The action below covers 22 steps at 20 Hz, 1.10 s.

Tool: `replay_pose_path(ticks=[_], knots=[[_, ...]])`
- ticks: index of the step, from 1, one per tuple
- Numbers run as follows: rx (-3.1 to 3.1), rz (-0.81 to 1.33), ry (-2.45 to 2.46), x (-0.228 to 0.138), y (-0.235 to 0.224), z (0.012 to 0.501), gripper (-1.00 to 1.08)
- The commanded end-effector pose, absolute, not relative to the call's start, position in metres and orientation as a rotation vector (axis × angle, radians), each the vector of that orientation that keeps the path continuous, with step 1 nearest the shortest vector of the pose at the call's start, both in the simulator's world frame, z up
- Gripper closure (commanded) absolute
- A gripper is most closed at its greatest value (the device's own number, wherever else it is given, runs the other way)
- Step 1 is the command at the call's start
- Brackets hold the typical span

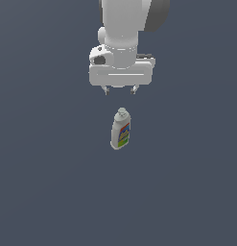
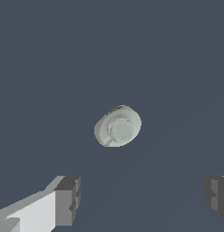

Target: Pick up the object and move it to a goal position.

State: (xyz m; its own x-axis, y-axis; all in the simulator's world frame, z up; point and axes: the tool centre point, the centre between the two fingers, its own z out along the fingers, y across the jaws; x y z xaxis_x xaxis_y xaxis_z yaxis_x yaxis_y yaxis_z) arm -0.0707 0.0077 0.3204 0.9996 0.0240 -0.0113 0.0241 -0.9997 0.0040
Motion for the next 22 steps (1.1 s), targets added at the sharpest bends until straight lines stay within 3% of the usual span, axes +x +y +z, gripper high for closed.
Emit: replay_pose_path(ticks=[1, 22], knots=[[3.137, -0.018, 0.038, -0.071, 0.008, 0.32, -0.92], [3.166, 0.033, -0.124, -0.06, -0.003, 0.327, -0.92]])
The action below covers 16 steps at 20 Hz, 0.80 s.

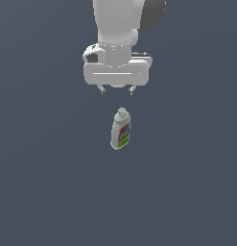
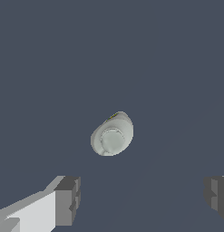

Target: Pick up the object and move it to a goal position.

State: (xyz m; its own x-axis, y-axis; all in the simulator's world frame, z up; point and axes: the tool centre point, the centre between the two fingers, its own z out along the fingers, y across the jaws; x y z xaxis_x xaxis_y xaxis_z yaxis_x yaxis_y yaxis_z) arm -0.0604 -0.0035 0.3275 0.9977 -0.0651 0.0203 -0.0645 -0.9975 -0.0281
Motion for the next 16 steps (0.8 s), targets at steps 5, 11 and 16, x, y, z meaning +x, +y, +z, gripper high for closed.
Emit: replay_pose_path(ticks=[5, 11, 16], knots=[[-3.107, -0.028, 0.228, -0.058, -0.002, 0.324, -0.92], [-3.09, -0.022, 0.414, -0.055, 0.0, 0.318, -0.92], [-3.063, -0.017, 0.6, -0.052, 0.002, 0.312, -0.92]])
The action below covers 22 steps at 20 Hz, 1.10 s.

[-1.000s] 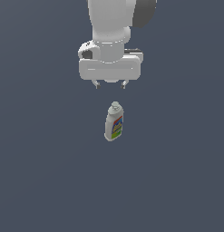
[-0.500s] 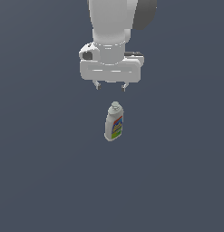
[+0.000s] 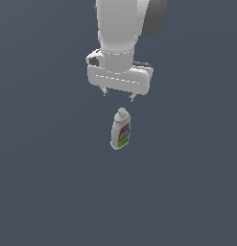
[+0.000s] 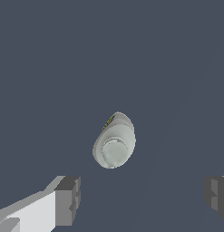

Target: Pick up the object and move it to a goal position.

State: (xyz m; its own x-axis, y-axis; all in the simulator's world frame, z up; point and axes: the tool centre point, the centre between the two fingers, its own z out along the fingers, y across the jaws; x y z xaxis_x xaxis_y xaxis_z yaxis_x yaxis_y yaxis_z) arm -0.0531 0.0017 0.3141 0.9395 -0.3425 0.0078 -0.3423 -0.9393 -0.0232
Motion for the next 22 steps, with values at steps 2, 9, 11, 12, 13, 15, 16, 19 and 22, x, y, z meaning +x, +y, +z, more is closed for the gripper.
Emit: replay_pose_path(ticks=[2, 9, 11, 12, 13, 15, 16, 19, 22], knots=[[-3.049, -0.015, 0.674, -0.051, 0.003, 0.31, -0.92], [-2.986, -0.009, 0.93, -0.047, 0.006, 0.302, -0.92], [-2.964, -0.007, 1.002, -0.046, 0.007, 0.3, -0.92], [-2.952, -0.006, 1.038, -0.045, 0.008, 0.298, -0.92], [-2.94, -0.006, 1.074, -0.045, 0.008, 0.297, -0.92], [-2.915, -0.005, 1.145, -0.044, 0.009, 0.295, -0.92], [-2.902, -0.004, 1.18, -0.043, 0.01, 0.294, -0.92], [-2.86, -0.003, 1.283, -0.042, 0.011, 0.29, -0.92], [-2.822, -0.002, 1.37, -0.04, 0.012, 0.287, -0.92]])
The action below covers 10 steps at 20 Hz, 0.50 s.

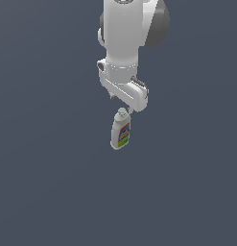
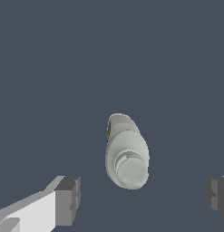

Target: Pick up the object and move it to a goal position.

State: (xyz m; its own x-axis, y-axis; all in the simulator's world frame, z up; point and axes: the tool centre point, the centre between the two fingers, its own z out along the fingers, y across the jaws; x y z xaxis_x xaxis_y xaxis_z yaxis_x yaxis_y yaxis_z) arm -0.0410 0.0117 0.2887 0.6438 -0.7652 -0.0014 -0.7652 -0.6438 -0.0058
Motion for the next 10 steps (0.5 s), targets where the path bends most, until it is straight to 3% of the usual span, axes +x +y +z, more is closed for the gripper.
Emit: replay_pose_path(ticks=[1, 10], knots=[[-2.81, -0.001, 1.395, -0.0398, 0.0127, 0.2863, -0.92], [-2.737, 0.0, 1.542, -0.0376, 0.0148, 0.2811, -0.92]])
